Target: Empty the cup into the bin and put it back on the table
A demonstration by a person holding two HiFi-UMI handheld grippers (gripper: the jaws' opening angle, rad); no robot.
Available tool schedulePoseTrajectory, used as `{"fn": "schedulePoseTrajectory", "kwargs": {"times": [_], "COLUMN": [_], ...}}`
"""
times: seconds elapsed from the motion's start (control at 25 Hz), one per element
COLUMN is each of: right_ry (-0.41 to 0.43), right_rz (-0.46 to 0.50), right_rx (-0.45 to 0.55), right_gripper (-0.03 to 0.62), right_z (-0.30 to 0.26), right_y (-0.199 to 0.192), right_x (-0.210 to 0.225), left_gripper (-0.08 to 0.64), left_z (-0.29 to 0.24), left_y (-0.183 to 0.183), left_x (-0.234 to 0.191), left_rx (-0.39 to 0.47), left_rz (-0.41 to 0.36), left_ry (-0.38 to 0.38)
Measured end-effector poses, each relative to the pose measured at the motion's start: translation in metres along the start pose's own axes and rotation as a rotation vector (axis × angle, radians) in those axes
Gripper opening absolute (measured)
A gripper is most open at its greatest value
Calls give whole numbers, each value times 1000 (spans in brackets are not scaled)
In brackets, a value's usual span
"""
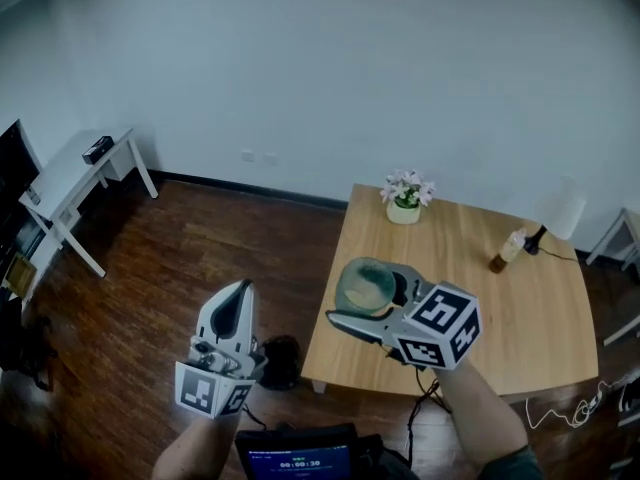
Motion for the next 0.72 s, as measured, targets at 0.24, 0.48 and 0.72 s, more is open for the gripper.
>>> {"fn": "schedulePoseTrajectory", "kwargs": {"times": [0.24,0.48,0.72], "right_ry": [-57,-108,-184], "right_rz": [-11,-28,-53], "right_rx": [18,41,48], "right_gripper": [387,387,387], "right_z": [70,137,202], "right_y": [-14,-28,-51], "right_x": [11,15,23], "left_gripper": [0,0,0], "left_z": [-28,-47,-67], "left_y": [3,4,-8], "left_x": [69,136,202], "left_rx": [9,24,31], "left_rz": [36,69,137], "left_ry": [-60,-133,-211]}}
Point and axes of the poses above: the fingertips, and each gripper's own axes: z backward along the fingers, x to its right, y out of its top, the point moved 3 cm from there along z, backward along the fingers, and after that the axes turned 3 degrees about x, right-handed, at the moved point
